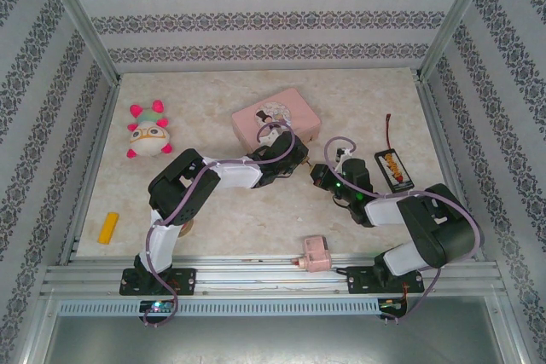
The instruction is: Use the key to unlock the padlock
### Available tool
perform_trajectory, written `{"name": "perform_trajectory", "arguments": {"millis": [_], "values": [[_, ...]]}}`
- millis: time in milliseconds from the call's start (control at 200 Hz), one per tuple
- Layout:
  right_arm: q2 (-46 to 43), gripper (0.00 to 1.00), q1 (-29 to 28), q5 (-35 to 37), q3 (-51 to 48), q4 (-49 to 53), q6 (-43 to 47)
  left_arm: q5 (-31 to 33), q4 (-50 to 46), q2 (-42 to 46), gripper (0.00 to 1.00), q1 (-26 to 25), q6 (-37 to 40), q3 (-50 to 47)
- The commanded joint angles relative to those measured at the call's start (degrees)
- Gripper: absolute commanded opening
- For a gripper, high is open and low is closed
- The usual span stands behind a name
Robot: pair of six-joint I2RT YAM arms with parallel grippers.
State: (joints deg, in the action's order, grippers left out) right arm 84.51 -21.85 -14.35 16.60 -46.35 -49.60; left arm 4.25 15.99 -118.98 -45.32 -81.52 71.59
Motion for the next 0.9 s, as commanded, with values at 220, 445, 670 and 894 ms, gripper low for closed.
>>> {"name": "perform_trajectory", "arguments": {"millis": [220,445,670,894], "values": [[-0.40,0.00,0.66,2.13,-1.39,-2.96,0.60,-7.59,1.83,-2.28,0.07,-2.23,-11.39,-2.85],[-0.07,0.00,0.66,1.54,-0.34,-3.14,0.72,-8.03,1.56,-2.56,0.07,-2.23,-11.12,-2.50],[0.68,0.00,0.65,1.17,0.49,-3.49,0.38,-8.31,1.67,-2.74,0.07,-2.22,-10.99,-2.39],[2.04,0.00,0.55,0.73,1.50,-3.97,0.19,-8.51,1.77,-2.75,0.07,-2.23,-10.95,-2.37]]}}
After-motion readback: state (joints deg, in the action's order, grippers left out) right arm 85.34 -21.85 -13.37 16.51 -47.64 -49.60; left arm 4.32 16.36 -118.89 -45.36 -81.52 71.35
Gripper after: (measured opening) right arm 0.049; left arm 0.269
